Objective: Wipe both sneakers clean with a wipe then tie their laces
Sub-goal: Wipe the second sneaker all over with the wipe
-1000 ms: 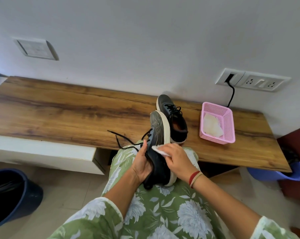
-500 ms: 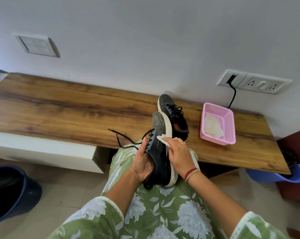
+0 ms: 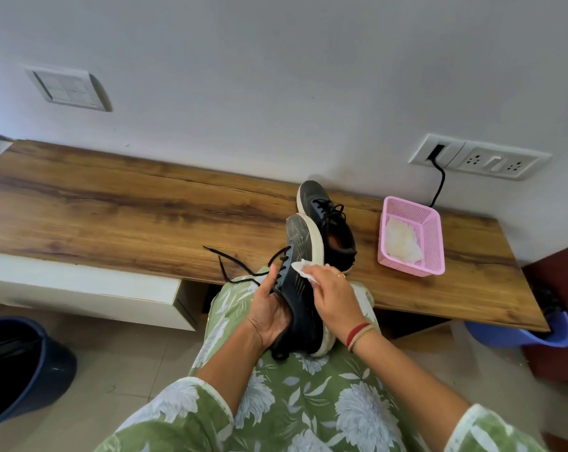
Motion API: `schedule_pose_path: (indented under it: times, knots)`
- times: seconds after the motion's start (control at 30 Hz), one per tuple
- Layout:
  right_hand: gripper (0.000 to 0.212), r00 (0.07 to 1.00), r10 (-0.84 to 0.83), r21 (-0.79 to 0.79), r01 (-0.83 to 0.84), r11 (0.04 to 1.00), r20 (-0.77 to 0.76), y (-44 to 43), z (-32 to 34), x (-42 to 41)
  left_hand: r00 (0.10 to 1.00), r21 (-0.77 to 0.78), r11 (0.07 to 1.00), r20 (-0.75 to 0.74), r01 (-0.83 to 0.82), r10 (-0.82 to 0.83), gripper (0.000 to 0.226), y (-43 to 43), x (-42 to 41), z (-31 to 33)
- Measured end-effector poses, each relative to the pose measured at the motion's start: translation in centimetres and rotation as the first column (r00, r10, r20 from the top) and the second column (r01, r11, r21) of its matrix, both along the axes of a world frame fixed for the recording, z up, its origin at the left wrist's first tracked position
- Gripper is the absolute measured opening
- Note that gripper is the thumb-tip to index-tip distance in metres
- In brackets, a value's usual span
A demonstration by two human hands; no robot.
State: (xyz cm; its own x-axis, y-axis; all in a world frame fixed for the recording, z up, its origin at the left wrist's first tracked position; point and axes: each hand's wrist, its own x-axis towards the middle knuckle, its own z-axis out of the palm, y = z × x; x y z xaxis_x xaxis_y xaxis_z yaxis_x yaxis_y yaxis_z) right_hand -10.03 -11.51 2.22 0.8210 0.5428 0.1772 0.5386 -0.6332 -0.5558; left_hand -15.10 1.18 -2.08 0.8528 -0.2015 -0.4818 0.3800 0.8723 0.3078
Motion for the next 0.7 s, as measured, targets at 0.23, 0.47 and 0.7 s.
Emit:
schedule_pose_path:
  times: [0.23, 0.47, 0.7]
  knots:
    - [0.028, 0.979, 0.023, 0.127, 0.003, 0.992, -0.202, -1.8, 1.8, 0.3, 1.0, -0.014, 1.0, 0.006, -0.007, 0.007, 0.072, -0.2, 0.1, 0.8]
    - [0.036, 0.988, 0.123, -0.03, -0.126, 0.992, -0.097, -0.4, -0.3, -2.5, 0.999, -0.019, 0.999, -0.018, -0.035, 0.035, 0.062, -0.2, 0.0, 0.4]
    - [0.02, 0.537, 0.078, 0.396, 0.507, 0.766, -0.84, -1.1, 4.7, 3.3, 0.997, 0.052, 0.998, -0.072, 0.021, -0.017, 0.046, -0.9, -0.3, 0.8]
